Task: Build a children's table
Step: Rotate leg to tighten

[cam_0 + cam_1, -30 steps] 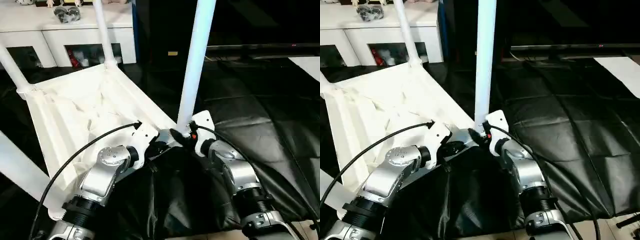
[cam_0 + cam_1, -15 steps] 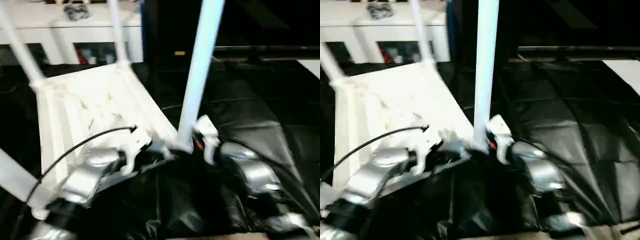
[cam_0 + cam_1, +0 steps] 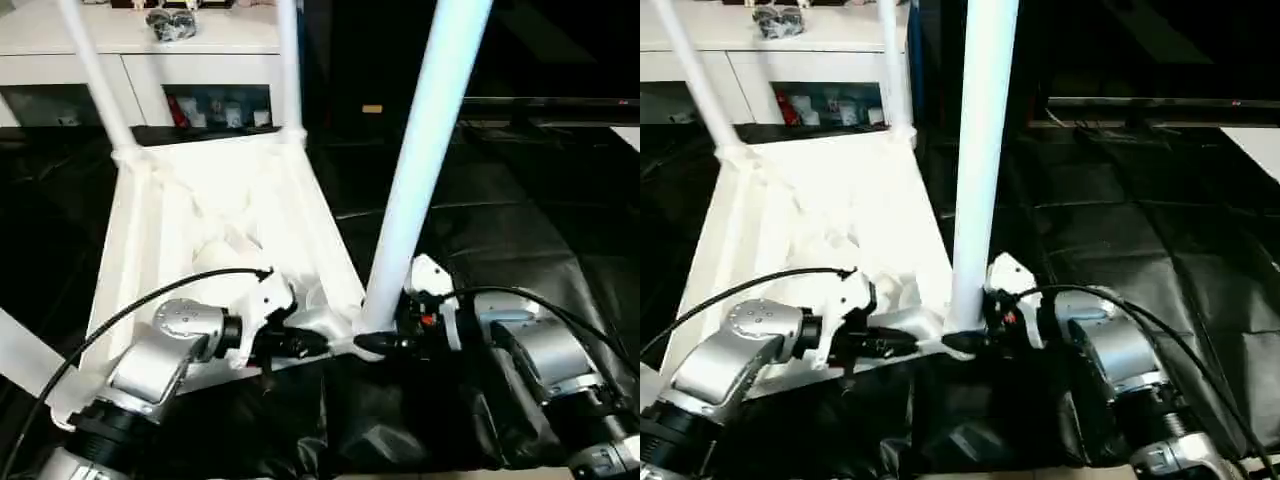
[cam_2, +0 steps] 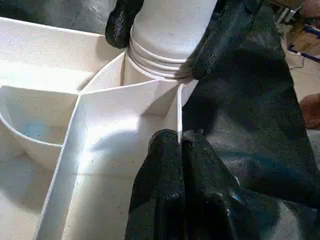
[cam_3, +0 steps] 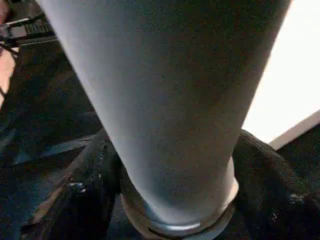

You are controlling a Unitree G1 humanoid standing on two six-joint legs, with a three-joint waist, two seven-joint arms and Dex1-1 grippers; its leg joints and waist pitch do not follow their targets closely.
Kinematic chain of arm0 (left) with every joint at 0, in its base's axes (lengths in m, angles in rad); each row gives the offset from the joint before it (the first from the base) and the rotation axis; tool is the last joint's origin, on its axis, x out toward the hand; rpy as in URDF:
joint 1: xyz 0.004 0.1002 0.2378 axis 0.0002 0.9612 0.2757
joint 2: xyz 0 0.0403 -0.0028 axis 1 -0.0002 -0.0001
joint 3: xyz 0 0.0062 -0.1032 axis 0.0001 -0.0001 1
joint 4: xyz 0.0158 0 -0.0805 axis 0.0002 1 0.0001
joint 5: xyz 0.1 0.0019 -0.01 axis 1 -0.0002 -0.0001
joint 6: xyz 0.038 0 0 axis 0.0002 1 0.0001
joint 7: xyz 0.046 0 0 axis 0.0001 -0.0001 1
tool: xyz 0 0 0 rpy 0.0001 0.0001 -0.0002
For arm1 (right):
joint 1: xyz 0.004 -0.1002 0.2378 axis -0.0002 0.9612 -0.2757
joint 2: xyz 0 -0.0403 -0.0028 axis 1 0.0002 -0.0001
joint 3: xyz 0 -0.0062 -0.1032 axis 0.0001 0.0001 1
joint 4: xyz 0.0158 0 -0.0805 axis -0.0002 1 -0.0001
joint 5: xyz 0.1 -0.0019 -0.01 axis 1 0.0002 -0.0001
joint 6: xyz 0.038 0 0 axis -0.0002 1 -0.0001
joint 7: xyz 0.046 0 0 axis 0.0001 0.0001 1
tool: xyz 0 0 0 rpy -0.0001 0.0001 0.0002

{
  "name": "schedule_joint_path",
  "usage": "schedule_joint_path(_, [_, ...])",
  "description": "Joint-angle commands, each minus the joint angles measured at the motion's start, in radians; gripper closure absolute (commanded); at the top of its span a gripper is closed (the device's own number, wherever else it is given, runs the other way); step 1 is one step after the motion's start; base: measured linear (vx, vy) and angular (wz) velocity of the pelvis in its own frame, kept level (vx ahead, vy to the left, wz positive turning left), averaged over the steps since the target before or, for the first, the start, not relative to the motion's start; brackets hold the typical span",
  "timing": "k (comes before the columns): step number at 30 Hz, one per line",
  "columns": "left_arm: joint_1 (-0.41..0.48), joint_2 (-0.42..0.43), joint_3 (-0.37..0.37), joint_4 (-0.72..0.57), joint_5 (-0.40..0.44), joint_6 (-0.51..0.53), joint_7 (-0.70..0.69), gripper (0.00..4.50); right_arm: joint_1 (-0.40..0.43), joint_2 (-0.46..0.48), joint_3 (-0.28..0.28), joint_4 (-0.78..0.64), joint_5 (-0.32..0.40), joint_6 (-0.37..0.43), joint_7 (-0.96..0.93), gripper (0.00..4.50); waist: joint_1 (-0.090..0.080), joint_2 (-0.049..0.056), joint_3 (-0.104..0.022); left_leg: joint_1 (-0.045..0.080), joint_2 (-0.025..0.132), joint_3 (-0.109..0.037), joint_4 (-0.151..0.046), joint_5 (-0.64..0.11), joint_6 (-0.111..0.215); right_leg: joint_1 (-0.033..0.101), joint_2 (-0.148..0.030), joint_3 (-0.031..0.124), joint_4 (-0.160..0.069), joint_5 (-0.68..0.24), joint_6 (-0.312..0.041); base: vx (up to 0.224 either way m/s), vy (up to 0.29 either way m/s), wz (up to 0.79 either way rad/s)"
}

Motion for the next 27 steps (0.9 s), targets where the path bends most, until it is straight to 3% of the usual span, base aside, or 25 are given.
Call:
schedule_joint_path(1, [-0.035,-0.024,-0.014,-0.075,-0.048,-0.014,-0.008,4.50,0.017,0.023,0.076,-0.040,0.028,0.006,0.062,1.57,-0.005,-0.004,-0.059,0.026,0.059,-0.026,-0.077,-0.183,0.055,0.037,-0.043,0.026,-0.065,-0.117,-0.256,0.000,0.000,0.00])
schedule_joint_path(5, [-0.036,-0.028,-0.012,-0.070,-0.042,-0.020,0.006,4.50,0.024,0.040,0.062,-0.029,0.029,-0.003,0.032,1.74,-0.005,-0.003,-0.059,0.027,0.060,-0.026,-0.078,-0.189,0.049,0.037,-0.043,0.026,-0.065,-0.121,-0.258,0.000,0.000,0.00])
schedule_joint_path(8, [-0.042,-0.056,-0.003,-0.052,-0.019,-0.033,0.057,4.50,0.018,0.116,-0.002,0.017,0.038,-0.019,-0.100,1.77,-0.008,-0.003,-0.058,0.025,0.058,-0.026,-0.079,-0.197,0.041,0.036,-0.043,0.027,-0.066,-0.133,-0.254,0.000,0.000,0.00])
schedule_joint_path(10, [-0.057,-0.099,0.006,-0.026,0.011,-0.041,0.142,4.50,-0.001,0.189,-0.048,0.076,0.011,-0.024,-0.261,1.78,-0.014,-0.003,-0.056,0.026,0.058,-0.028,-0.081,-0.219,0.028,0.034,-0.044,0.026,-0.071,-0.174,-0.248,0.000,0.000,0.00])
schedule_joint_path(11, [-0.064,-0.118,0.008,-0.015,0.020,-0.046,0.173,4.50,-0.006,0.207,-0.050,0.096,-0.010,-0.033,-0.314,1.78,-0.025,-0.004,-0.054,0.020,0.055,-0.031,-0.085,-0.238,0.000,0.036,-0.043,0.025,-0.074,-0.227,-0.231,0.000,0.000,0.00])
schedule_joint_path(14, [-0.088,-0.171,0.005,0.013,0.043,-0.030,0.252,4.50,-0.022,0.272,-0.056,0.144,-0.053,-0.041,-0.462,1.79,-0.036,-0.005,-0.057,0.023,0.054,-0.034,-0.086,-0.256,-0.015,0.034,-0.044,0.025,-0.076,-0.245,-0.214,0.000,0.000,0.00])
schedule_joint_path(19, [-0.132,-0.262,-0.003,0.079,0.091,-0.022,0.394,4.50,-0.071,0.388,-0.064,0.231,-0.118,-0.047,-0.687,1.79,-0.054,-0.005,-0.060,0.020,0.050,-0.030,-0.080,-0.228,0.005,0.032,-0.040,0.026,-0.077,-0.192,-0.225,0.000,0.000,0.00])
schedule_joint_path(23, [-0.143,-0.294,-0.002,0.093,0.107,-0.021,0.422,4.50,-0.099,0.433,-0.076,0.261,-0.121,-0.071,-0.716,1.79,-0.053,-0.003,-0.063,0.018,0.052,-0.030,-0.078,-0.205,0.021,0.038,-0.042,0.025,-0.074,-0.148,-0.231,0.000,0.000,0.00])
schedule_joint_path(24, [-0.144,-0.298,-0.002,0.092,0.105,-0.023,0.418,4.50,-0.105,0.441,-0.083,0.265,-0.106,-0.079,-0.707,1.24,-0.052,-0.003,-0.063,0.017,0.052,-0.030,-0.077,-0.188,0.031,0.040,-0.041,0.025,-0.070,-0.114,-0.237,0.000,0.000,0.00])
schedule_joint_path(27, [-0.125,-0.266,-0.008,0.058,0.083,-0.028,0.361,4.50,-0.095,0.419,-0.092,0.225,-0.058,-0.060,-0.625,1.01,-0.052,-0.004,-0.062,0.018,0.052,-0.028,-0.076,-0.186,0.053,0.041,-0.041,0.024,-0.069,-0.090,-0.251,0.000,0.000,0.00])
